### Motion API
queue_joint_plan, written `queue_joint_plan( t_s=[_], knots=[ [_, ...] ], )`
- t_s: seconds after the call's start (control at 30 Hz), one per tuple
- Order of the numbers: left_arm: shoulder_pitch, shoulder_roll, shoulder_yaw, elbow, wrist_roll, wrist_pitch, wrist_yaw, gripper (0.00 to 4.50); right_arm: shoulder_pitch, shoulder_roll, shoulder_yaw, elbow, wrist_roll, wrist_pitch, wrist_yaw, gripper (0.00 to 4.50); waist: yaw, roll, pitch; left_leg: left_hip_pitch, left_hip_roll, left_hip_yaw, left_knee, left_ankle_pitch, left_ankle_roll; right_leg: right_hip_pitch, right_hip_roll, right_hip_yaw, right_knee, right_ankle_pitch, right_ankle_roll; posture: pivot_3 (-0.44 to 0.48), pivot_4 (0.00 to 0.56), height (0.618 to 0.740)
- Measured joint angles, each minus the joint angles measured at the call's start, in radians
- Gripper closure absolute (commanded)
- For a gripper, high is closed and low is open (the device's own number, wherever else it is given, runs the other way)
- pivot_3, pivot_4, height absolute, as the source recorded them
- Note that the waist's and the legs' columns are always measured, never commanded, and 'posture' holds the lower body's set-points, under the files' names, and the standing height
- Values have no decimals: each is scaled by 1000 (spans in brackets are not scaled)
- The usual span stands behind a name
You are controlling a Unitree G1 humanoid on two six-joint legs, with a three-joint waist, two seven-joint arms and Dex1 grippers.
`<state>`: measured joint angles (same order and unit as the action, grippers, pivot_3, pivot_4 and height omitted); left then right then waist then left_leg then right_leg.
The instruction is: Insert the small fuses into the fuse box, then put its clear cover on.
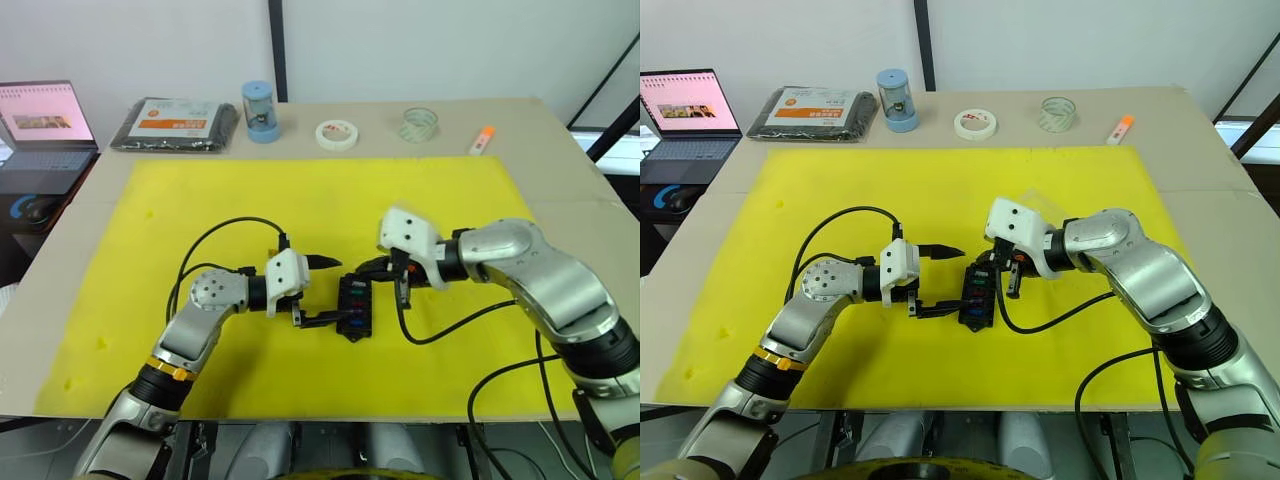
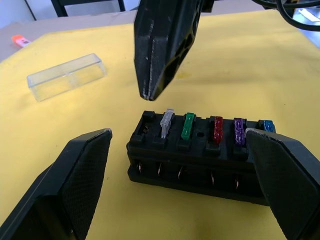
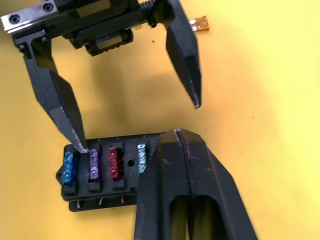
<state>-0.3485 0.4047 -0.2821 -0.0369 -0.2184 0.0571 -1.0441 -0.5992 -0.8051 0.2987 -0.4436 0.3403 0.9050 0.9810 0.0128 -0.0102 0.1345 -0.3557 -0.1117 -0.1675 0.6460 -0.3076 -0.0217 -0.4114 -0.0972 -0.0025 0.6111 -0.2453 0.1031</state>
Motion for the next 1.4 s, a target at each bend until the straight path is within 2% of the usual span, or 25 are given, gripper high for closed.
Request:
queue_joint_plan(
  t_s=[0.63,1.13,1.4],
  knots=[
    [-8,12,0,0,0,5,-3,0,61,16,44,38,-60,-104,-26,4449,0,0,0,0,0,0,0,0,0,0,0,0,0,0,0,0,150,740],
    [-8,26,0,0,0,5,-3,0,58,18,58,38,-64,-79,-22,4449,0,0,0,1,0,0,0,0,0,1,0,0,0,0,0,0,150,740],
    [9,44,23,-28,-36,31,-9,0,82,32,13,59,-43,-119,-12,4449,-1,0,0,0,0,0,0,0,0,0,0,0,0,0,0,0,150,740]
  ],
)
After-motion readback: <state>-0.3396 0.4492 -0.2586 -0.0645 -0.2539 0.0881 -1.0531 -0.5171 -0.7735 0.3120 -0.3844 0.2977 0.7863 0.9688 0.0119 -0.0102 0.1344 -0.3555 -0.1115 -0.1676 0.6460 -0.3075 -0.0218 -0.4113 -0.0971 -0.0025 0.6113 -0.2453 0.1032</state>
